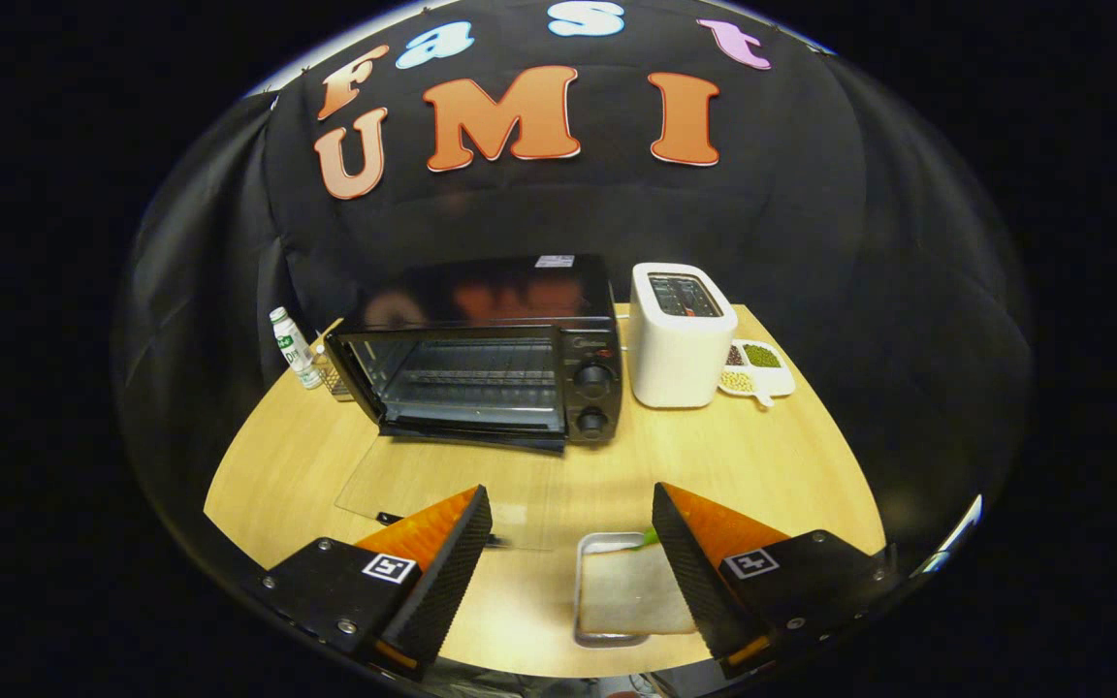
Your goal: Open the toaster oven, put the food inside, and close the toaster oven door.
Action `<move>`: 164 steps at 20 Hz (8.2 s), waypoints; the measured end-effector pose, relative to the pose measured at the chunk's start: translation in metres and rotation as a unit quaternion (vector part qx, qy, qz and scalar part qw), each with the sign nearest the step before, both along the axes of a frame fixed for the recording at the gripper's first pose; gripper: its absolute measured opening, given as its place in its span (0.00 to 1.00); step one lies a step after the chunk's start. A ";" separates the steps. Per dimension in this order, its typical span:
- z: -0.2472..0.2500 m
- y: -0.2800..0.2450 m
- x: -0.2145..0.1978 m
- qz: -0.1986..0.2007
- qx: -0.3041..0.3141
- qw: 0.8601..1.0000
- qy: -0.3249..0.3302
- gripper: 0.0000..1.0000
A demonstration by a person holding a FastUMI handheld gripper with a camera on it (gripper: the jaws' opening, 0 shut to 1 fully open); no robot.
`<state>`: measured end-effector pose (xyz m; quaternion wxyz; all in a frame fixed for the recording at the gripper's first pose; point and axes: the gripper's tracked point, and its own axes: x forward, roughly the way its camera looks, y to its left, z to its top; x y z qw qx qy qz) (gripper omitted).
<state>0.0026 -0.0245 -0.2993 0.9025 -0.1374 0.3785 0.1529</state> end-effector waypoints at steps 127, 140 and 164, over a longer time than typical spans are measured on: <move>-0.197 0.113 -0.075 -0.020 -0.107 0.987 0.120 1.00; -0.101 0.152 -0.018 -0.008 -0.043 0.999 0.017 1.00; -0.010 0.177 0.068 -0.036 0.008 0.992 -0.119 1.00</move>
